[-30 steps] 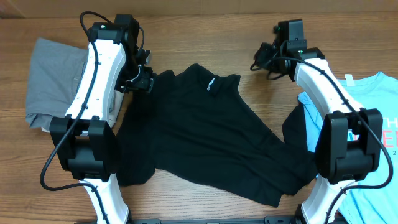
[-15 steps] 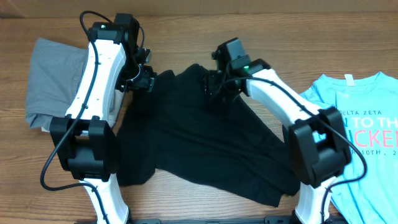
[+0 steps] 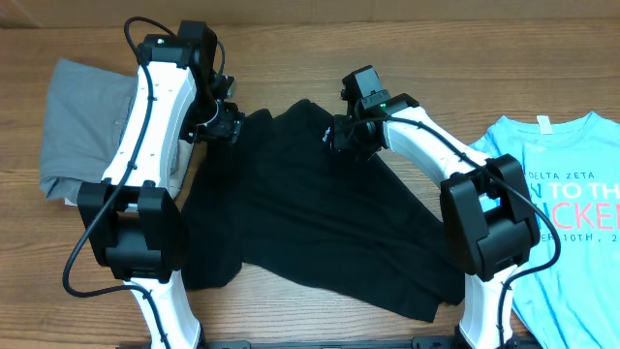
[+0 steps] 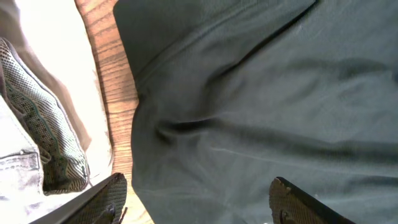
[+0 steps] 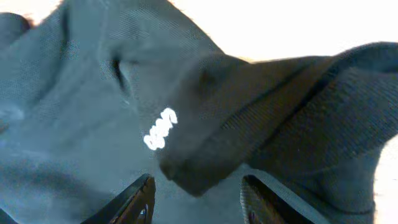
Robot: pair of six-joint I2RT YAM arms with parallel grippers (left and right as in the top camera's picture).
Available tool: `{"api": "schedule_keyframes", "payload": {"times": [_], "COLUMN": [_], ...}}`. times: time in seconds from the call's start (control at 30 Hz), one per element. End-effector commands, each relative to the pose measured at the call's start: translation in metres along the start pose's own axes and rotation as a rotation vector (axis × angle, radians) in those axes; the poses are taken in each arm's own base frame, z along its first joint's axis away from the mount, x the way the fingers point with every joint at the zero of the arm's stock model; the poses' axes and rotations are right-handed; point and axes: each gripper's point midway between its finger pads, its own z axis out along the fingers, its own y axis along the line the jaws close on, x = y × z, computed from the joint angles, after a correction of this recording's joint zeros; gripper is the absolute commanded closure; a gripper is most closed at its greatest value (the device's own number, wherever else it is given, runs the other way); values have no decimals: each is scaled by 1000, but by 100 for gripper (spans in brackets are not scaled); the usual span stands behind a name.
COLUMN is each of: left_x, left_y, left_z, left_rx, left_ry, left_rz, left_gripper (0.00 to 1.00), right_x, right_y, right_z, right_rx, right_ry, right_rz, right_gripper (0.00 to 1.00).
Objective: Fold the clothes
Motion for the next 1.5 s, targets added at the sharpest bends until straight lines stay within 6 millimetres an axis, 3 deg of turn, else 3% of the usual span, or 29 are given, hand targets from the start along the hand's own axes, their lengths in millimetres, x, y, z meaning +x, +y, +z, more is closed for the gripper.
{"api": "schedule_keyframes", "payload": {"times": [0.0, 0.17, 0.27, 0.4, 0.53, 0.57, 0.67, 0.7, 0.73, 0.77, 0.83, 0.9, 1.0, 1.03, 1.1, 1.13, 1.17, 1.2, 1.33, 1.47], "left_x": [-3, -2, -2, -1, -1, -1, 0, 0, 0, 0, 0, -4, -17, -24, -38, -48, -54, -61, -92, -111], "left_y": [-2, -2, -2, -2, -2, -2, -2, -2, -2, -2, -5, -11, -23, -28, -38, -45, -49, -54, -76, -114], "left_z": [-5, -5, -5, -5, -5, -5, -5, -5, -5, -5, -5, -5, -7, -8, -12, -16, -17, -19, -23, -12], "left_rx": [7, 7, 7, 7, 7, 8, 8, 8, 8, 10, 23, 58, 131, 160, 219, 251, 262, 270, 172, 136], "left_ry": [-20, -18, -16, -10, -11, -11, -10, -8, -7, -7, -9, -24, -82, -110, -175, -219, -243, -272, -399, -462], "left_rz": [11, 10, 10, 10, 10, 10, 9, 9, 9, 9, 10, 11, 20, 32, 59, 72, 77, 88, 186, 338], "left_gripper": [23, 23, 23, 23, 23, 23, 23, 22, 22, 22, 17, 0, 0, 5, 34, 67, 86, 96, 96, 96], "right_x": [-4, -17, -37, -86, -138, -147, -169, -172, -173, -172, -165, -154, -136, -131, -123, -118, -116, -113, -99, -75], "right_y": [12, 21, 26, 23, 0, -8, -41, -48, -57, -66, -80, -94, -101, -103, -105, -103, -100, -96, -80, -68], "right_z": [-2, -2, -8, -29, -56, -62, -77, -79, -81, -82, -80, -79, -87, -92, -108, -121, -131, -143, -197, -237], "right_rx": [-16, -45, -72, -120, -171, -172, -143, -138, -138, -138, -138, -138, -153, -146, -125, -114, -109, -106, -111, -112], "right_ry": [-32, -86, -164, -312, -481, -514, -592, -599, -597, -583, -537, -471, -386, -371, -354, -350, -352, -358, -389, -386], "right_rz": [-30, -26, -27, 20, 143, 167, 239, 250, 261, 274, 296, 325, 278, 265, 226, 192, 171, 148, 127, 125], "right_gripper": [54, 83, 94, 96, 96, 85, 84, 76, 50, 45, 45, 45, 43, 44, 47, 51, 53, 54, 55, 55]}}
